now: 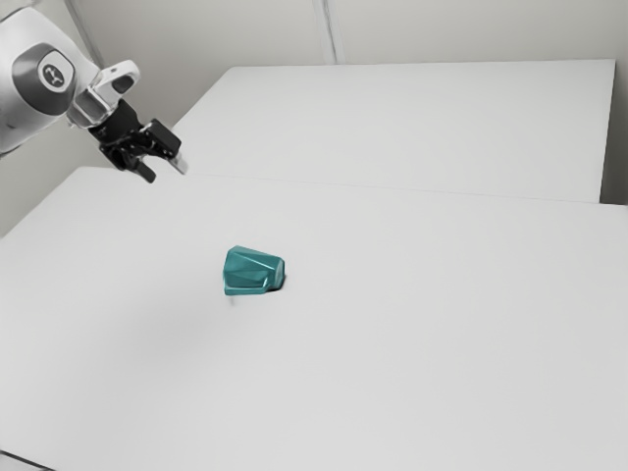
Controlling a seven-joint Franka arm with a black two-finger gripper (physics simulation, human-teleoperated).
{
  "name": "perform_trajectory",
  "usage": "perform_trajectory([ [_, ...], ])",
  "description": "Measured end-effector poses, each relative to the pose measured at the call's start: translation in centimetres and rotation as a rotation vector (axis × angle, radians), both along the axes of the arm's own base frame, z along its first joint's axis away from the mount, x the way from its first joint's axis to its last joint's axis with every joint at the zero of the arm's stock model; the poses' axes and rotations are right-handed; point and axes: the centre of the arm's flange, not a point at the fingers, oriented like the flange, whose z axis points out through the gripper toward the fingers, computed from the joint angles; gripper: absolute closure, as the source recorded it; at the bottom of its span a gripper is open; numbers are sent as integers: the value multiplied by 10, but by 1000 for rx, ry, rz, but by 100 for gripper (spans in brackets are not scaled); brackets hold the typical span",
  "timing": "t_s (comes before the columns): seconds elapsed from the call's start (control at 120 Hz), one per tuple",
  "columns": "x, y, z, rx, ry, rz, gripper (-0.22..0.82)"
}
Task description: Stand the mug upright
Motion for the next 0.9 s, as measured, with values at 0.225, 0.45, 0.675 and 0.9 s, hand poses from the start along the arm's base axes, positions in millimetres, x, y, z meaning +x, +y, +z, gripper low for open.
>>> perform_trajectory([
  [0.225, 1, 35, -55, -102, -85, 8, 0],
  [0.45, -12, 59, -104, -187, -137, 9, 0],
  [0.675, -22, 73, -143, -272, -208, 13, 0],
  [0.9, -26, 50, -177, -400, -206, -18, 0],
])
